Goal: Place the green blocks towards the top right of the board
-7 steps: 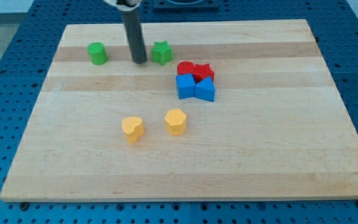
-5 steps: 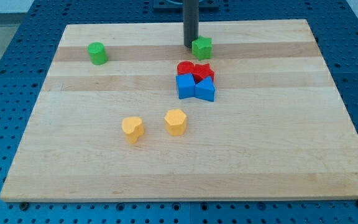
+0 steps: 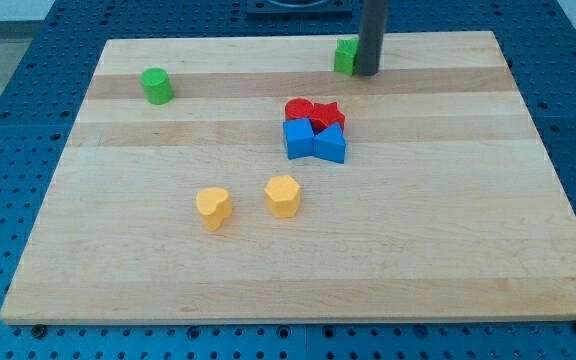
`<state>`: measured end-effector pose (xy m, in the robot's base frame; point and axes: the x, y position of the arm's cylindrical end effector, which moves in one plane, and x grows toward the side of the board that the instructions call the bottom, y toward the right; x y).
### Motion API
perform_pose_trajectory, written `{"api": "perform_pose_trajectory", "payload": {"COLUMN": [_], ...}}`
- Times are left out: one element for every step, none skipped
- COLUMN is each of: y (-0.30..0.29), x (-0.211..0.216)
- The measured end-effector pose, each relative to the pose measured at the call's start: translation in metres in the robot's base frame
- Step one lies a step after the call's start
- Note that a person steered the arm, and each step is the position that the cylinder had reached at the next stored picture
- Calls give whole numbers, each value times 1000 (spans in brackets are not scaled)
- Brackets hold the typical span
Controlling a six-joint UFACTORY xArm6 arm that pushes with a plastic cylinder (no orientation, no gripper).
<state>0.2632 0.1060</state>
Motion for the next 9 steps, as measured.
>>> {"api": "perform_pose_trajectory", "payload": {"y": [-33, -106, -142, -118, -35, 2, -19, -22, 7], "x": [11, 18, 12, -15, -19, -20, -1, 13, -9]}}
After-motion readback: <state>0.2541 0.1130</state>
